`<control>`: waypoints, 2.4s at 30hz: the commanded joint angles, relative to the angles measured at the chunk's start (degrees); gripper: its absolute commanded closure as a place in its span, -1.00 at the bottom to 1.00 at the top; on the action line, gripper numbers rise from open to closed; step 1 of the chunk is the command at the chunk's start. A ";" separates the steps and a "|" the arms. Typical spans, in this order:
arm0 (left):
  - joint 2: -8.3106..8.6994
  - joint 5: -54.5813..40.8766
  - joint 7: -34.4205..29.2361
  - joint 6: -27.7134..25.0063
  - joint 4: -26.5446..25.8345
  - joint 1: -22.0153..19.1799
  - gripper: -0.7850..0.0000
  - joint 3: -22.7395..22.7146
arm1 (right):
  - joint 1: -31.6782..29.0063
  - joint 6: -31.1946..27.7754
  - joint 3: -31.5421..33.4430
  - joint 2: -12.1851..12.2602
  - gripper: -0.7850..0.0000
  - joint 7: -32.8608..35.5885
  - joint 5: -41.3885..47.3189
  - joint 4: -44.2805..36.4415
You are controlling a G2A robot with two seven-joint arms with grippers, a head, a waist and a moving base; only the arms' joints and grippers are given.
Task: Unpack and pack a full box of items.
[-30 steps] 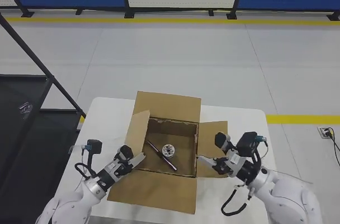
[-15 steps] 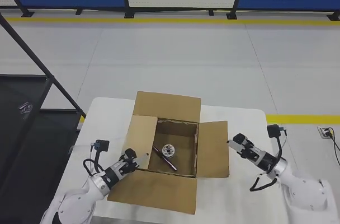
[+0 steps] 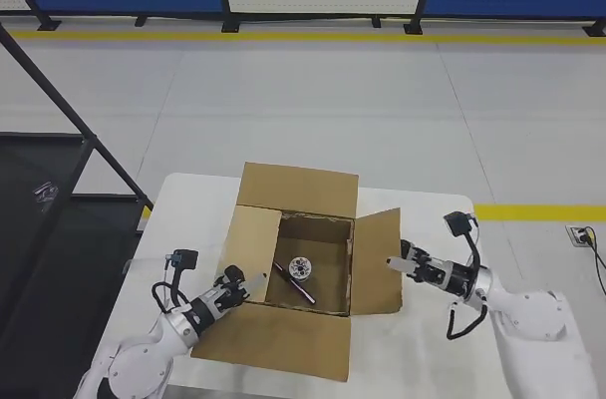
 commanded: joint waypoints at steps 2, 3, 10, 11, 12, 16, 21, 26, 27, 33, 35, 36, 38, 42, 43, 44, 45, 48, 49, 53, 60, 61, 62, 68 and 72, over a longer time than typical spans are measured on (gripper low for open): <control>-0.01 -0.15 0.37 0.01 0.20 -0.10 -1.00 0.31 | 2.89 -1.13 -3.73 -0.01 -1.00 1.91 1.20 0.82; -0.02 -0.15 0.46 0.08 0.23 -0.12 -1.00 0.42 | 3.84 -1.47 -5.19 -0.06 -1.00 2.26 1.10 0.99; -0.15 -0.91 3.03 1.08 0.25 0.21 -1.00 0.62 | 11.03 -0.74 -15.96 -1.19 -1.00 -2.35 -4.93 5.88; -0.15 -1.01 3.25 1.21 0.26 0.27 -1.00 0.58 | 12.02 -0.77 -17.72 -1.47 -1.00 -3.00 -5.20 7.12; -0.15 -1.06 3.43 1.24 0.26 0.35 -1.00 0.55 | 13.21 -0.49 -19.15 -1.69 -1.00 -3.66 -6.21 8.60; -0.12 -0.98 3.96 1.63 0.30 0.76 -1.00 0.27 | 17.13 0.60 -24.47 -2.71 -1.00 -7.11 -9.48 14.06; -0.07 -0.98 4.03 1.90 0.15 0.97 -1.00 0.09 | 20.28 1.16 -28.46 -3.57 -1.00 -10.44 -12.14 18.63; -0.03 -0.81 3.91 2.08 -0.15 1.12 -1.00 0.13 | 21.37 1.90 -30.42 -3.81 -1.00 -12.73 -15.31 19.67; -0.02 -0.84 3.94 2.07 -0.31 1.18 -1.00 0.17 | 21.36 1.88 -30.68 -3.83 -1.00 -13.12 -15.57 19.60; 0.11 -1.27 3.94 1.22 -2.26 2.09 -1.00 -0.58 | 21.20 1.25 -31.08 -3.67 -1.00 -13.90 -15.33 18.67; 0.23 -2.10 4.10 0.63 -3.40 2.77 -1.00 -1.81 | 20.79 0.24 -30.64 -3.44 -1.00 -13.81 -14.65 17.72; 0.30 -2.93 3.88 0.24 -4.05 3.25 -1.00 -2.57 | 20.51 -0.24 -30.33 -3.31 -1.00 -13.73 -14.19 17.14; 0.50 -5.13 3.25 -0.45 -5.39 4.35 -1.00 -4.70 | 19.94 -1.15 -29.53 -2.98 -1.00 -13.69 -13.49 15.82; 1.04 -10.38 0.83 -2.22 -6.92 7.14 -1.00 -10.50 | 18.71 -2.04 -27.63 -2.33 -1.00 -15.58 -13.40 13.01; 1.19 -11.89 -0.05 -2.79 -6.85 7.93 -1.00 -12.14 | 18.47 -1.94 -27.29 -2.19 -1.00 -15.99 -13.71 12.38; 1.36 -13.29 -1.28 -3.38 -6.61 8.85 -1.00 -13.78 | 18.34 -1.69 -27.13 -2.09 -1.00 -16.05 -14.19 11.96; 1.55 -14.48 -2.70 -4.06 -6.20 9.75 -1.00 -15.54 | 18.34 -1.69 -27.13 -2.09 -1.00 -16.05 -14.19 11.96; 2.12 -17.17 -7.17 -6.99 -3.92 12.72 -1.00 -20.63 | 18.34 -1.69 -27.13 -2.09 -1.00 -16.05 -14.19 11.96; 2.30 -18.53 -8.99 -8.03 -2.92 13.72 -1.00 -22.09 | 18.34 -1.69 -27.13 -2.09 -1.00 -16.05 -14.19 11.96; 2.90 -22.16 -14.59 -11.99 1.72 16.46 -1.00 -26.34 | 17.59 -0.96 -26.94 -2.03 -1.00 -17.48 -14.19 11.66; 4.11 -22.13 -29.70 -19.02 4.25 18.50 -1.00 -26.06 | 17.01 5.55 -24.41 -2.14 -1.00 -37.18 -22.47 14.72; 4.26 -22.33 -31.39 -19.86 4.41 18.52 -1.00 -25.61 | 17.41 5.39 -24.24 -2.23 -1.00 -38.38 -21.79 16.06; 4.40 -22.99 -32.94 -20.20 4.56 18.56 -1.00 -25.21 | 18.02 5.56 -23.96 -2.32 -1.00 -39.68 -21.25 17.55; 5.28 -25.77 -40.38 -19.78 4.32 17.83 -1.00 -23.02 | 22.37 6.89 -24.09 -3.21 -1.00 -46.29 -19.59 27.34; 5.65 -26.51 -40.42 -19.74 3.72 17.01 -1.00 -21.35 | 25.34 5.98 -25.21 -4.08 -1.00 -47.68 -17.41 34.79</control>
